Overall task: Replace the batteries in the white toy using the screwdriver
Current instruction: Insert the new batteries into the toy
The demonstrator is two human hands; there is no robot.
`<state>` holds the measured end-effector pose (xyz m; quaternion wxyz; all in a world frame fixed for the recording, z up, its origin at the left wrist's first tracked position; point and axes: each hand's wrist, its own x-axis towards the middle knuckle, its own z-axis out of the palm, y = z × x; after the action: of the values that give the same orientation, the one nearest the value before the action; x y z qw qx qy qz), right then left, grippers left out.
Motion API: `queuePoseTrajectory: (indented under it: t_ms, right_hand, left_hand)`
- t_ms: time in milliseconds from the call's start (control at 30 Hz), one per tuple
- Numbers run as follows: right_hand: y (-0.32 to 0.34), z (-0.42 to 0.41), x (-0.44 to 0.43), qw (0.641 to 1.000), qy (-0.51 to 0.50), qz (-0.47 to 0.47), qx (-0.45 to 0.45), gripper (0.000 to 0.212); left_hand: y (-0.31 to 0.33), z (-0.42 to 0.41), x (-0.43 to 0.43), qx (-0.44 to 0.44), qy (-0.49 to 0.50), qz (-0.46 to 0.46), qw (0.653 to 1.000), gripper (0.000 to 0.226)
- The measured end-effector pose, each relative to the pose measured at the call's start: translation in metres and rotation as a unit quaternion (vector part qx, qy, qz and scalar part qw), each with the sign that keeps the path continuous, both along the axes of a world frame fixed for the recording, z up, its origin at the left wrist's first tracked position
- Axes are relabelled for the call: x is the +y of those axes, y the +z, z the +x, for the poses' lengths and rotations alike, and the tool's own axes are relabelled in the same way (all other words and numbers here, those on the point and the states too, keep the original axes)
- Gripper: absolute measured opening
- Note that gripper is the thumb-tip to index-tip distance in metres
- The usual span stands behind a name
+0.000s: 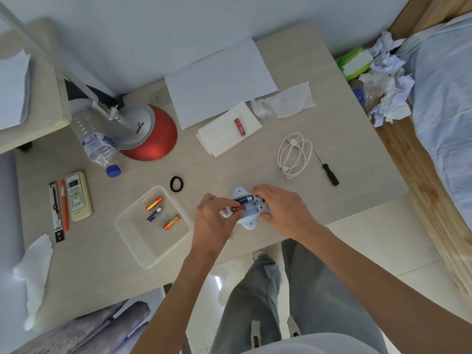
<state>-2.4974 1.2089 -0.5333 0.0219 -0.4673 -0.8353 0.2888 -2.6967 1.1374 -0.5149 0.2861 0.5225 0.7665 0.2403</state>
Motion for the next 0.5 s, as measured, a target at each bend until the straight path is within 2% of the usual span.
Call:
queuePoseTrajectory:
  t_ms: [167, 500]
  right_hand:
    - [-0.001, 0.000, 0.000, 1.000, 0.004, 0.008, 0.006, 0.050]
    - [-0.003, 0.000, -0.001, 1.000, 0.006, 0.012, 0.019, 0.051]
  left_hand:
    - [-0.002, -0.004, 0.008, 0.030, -0.052, -0.004, 0.998, 0.021]
    - [-0.013, 0.004, 0.012, 0.027, -0.042, -0.012, 0.999, 0.024]
